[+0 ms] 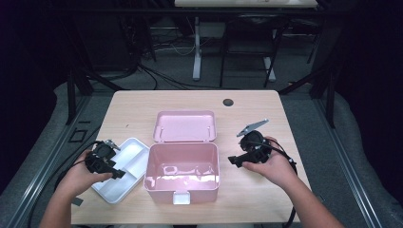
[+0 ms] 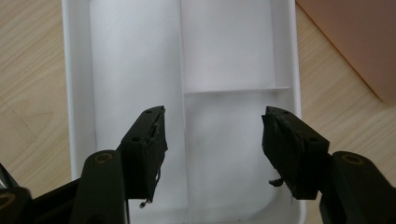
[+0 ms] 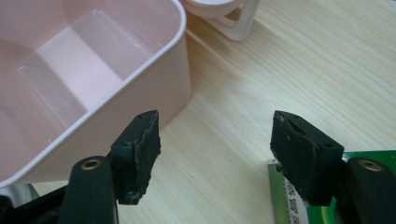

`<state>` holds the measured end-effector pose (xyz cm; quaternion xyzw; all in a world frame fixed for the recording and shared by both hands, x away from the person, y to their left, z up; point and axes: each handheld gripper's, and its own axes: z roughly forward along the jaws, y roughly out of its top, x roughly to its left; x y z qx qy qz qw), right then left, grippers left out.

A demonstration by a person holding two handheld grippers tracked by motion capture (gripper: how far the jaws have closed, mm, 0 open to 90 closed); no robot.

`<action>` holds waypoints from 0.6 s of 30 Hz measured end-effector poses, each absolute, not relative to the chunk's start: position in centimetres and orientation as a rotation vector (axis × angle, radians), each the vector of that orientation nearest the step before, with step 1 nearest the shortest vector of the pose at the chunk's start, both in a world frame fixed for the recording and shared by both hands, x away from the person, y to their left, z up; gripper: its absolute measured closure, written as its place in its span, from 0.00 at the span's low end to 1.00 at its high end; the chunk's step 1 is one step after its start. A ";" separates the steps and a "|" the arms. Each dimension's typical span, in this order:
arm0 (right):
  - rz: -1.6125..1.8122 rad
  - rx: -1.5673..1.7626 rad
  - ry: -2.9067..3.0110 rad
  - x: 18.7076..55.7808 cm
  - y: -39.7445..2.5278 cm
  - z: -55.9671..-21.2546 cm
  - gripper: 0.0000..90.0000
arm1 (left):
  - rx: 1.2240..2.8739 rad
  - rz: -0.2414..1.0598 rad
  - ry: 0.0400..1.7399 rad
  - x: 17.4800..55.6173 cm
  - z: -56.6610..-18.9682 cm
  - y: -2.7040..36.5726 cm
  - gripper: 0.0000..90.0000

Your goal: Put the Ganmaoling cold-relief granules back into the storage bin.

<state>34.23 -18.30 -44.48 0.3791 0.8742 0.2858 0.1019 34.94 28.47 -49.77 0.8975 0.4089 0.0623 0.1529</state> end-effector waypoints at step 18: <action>0.549 1.081 2.662 37.0 -19.6 -44.6 0.22 | 2.560 0.163 1.205 35.0 -49.9 29.2 0.36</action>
